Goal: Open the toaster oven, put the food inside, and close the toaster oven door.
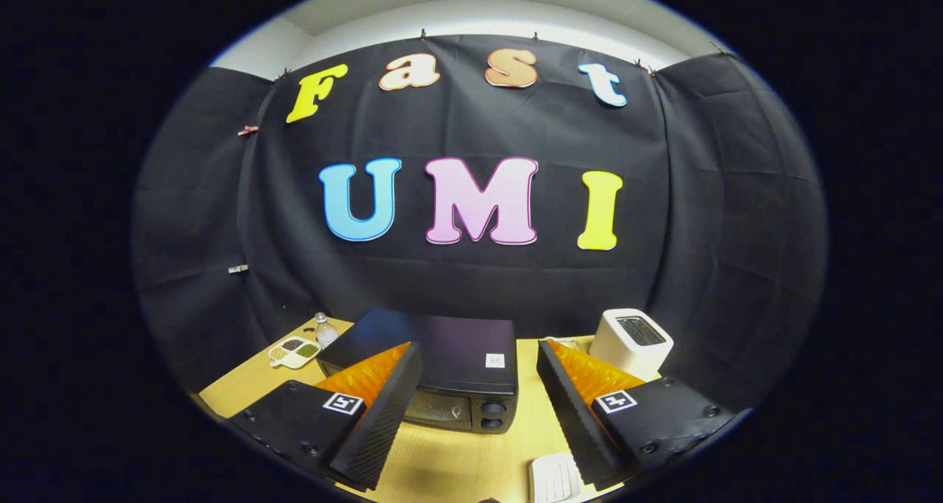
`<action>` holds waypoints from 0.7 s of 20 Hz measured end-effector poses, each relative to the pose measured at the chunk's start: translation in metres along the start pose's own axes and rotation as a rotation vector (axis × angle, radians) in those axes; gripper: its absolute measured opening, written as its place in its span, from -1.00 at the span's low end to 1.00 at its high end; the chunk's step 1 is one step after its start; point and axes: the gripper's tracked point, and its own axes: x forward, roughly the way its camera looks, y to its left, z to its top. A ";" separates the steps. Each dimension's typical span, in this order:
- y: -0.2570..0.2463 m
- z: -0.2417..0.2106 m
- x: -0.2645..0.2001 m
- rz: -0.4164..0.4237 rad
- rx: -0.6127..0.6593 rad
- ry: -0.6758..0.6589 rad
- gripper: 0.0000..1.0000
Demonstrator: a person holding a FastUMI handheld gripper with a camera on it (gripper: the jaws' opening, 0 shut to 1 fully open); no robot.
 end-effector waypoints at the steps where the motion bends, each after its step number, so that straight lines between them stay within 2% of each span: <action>1: -0.004 0.004 -0.006 -0.008 0.000 -0.015 0.95; 6: -0.010 0.012 -0.022 -0.033 0.018 -0.052 0.96; 14: 0.012 0.013 -0.028 0.007 0.027 -0.057 0.96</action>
